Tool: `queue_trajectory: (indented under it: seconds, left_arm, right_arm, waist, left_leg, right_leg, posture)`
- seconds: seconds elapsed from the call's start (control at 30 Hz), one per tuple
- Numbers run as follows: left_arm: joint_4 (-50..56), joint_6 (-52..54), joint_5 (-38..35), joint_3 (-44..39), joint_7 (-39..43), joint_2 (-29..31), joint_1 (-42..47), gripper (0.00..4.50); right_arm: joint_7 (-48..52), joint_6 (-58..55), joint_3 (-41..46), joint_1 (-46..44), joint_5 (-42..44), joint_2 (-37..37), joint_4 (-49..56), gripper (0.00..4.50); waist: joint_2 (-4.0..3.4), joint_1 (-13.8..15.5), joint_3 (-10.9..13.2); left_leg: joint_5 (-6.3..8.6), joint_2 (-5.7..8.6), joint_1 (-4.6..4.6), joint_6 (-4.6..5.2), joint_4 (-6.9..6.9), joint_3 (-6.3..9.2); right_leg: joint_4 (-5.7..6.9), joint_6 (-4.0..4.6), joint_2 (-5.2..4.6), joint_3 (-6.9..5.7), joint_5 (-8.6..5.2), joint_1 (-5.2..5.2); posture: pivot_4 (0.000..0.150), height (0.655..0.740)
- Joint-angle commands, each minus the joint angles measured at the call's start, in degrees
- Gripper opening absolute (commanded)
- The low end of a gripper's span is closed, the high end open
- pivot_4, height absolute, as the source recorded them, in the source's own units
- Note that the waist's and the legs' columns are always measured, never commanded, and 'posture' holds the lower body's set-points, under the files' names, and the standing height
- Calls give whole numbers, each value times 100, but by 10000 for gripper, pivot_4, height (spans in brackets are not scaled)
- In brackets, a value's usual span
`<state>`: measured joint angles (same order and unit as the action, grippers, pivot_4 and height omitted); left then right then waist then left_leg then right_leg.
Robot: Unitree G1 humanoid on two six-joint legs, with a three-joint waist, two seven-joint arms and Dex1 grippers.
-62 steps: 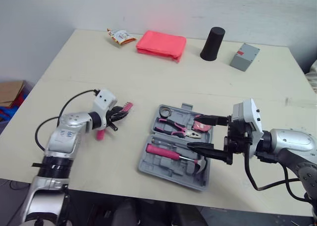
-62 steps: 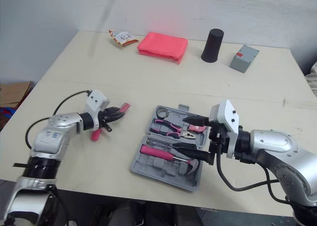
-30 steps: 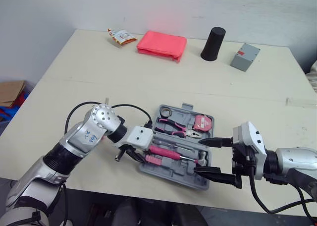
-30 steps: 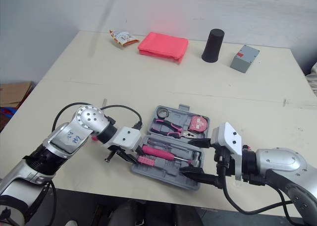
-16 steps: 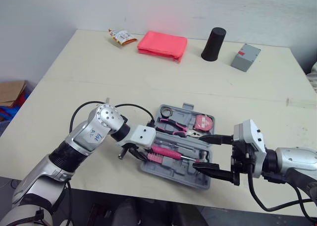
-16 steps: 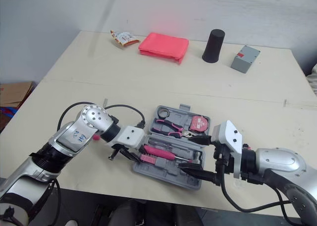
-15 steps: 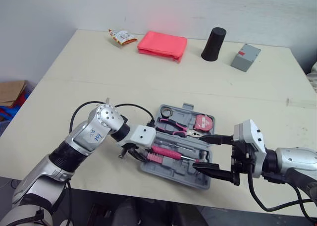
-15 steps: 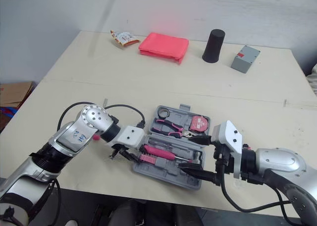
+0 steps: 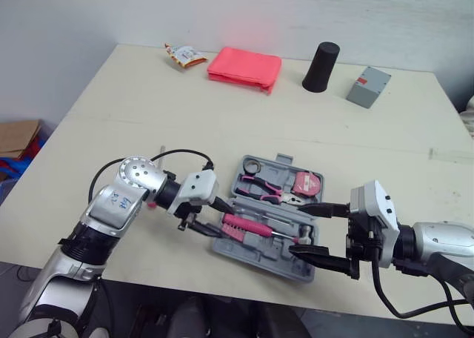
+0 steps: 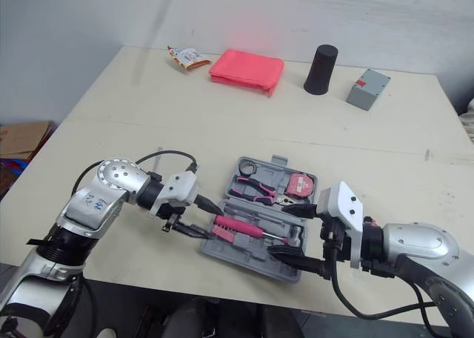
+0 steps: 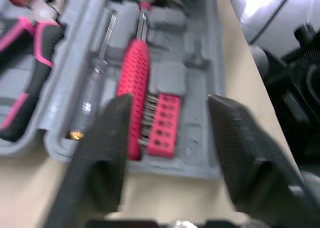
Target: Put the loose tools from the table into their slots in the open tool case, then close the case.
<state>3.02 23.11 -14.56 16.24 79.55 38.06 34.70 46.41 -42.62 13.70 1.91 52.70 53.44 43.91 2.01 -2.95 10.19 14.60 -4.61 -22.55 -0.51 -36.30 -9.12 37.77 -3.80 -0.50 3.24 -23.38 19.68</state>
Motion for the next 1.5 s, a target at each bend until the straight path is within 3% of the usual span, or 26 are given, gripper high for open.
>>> queue_trajectory:
  seconds: [0.03, 0.07, 0.3, 0.63, 1.03, 1.33, 1.5]
  left_arm:
    - [-130, -325, 78, 37, -28, -74, 30, 3363]
    - [-154, -360, 102, 67, -40, -102, 20, 746]
    - [-177, -338, 340, 314, -88, -56, -68, 746]
    - [-758, -1538, 1674, 1119, -257, 251, -170, 746]
    - [-781, -1812, 1777, 1244, -419, 201, -216, 746]
    - [-825, -1802, 1637, 986, -531, 218, -160, 746]
    - [-124, -737, 141, -78, -386, 167, -174, 746]
  right_arm:
    - [74, 92, 14, -51, -40, 51, 77, 45000]
    - [74, 93, 10, -58, -51, 47, 72, 45000]
    - [63, 84, 45, -24, -80, 12, 97, 45000]
    - [-106, 112, 72, -131, -195, -83, -13, 45000]
    - [-127, 101, 53, -110, -255, -94, -11, 45000]
    - [-114, 93, 20, -159, -262, -88, -27, 45000]
    - [-111, 105, 135, -50, -303, -91, -32, 45000]
  waist:
    - [-1, -15, 0]
    - [-1, -18, 0]
    - [-1, -16, 0]
    - [-6, -30, -11]
    - [-32, -34, -44]
    - [-32, -48, -44]
    - [-29, -65, -36]
  left_leg:
    - [0, 0, 1, -1, 3, -1]
    - [0, 0, 1, -2, 4, -1]
    - [-2, -1, 2, -4, 4, -1]
    - [-1, -1, 29, -3, 12, -1]
    - [-2, -1, 38, -3, 18, -1]
    - [-2, -1, 38, -3, 20, -1]
    - [-3, -3, 28, -5, 24, -1]
  right_leg:
    - [0, 0, 0, 0, 0, 0]
    - [0, 0, 1, 0, 0, 2]
    - [0, 0, 1, 1, 0, 1]
    - [1, 2, 0, 1, 0, -22]
    - [6, 4, 1, 3, 1, -27]
    - [5, 4, 1, 3, 1, -25]
    - [9, 4, 4, 2, 1, -12]
  posture:
    - [1500, 7348]
    - [1500, 7348]
    - [1500, 7348]
    - [1500, 7348]
    - [1500, 7348]
    - [1500, 7348]
    - [1500, 7348]
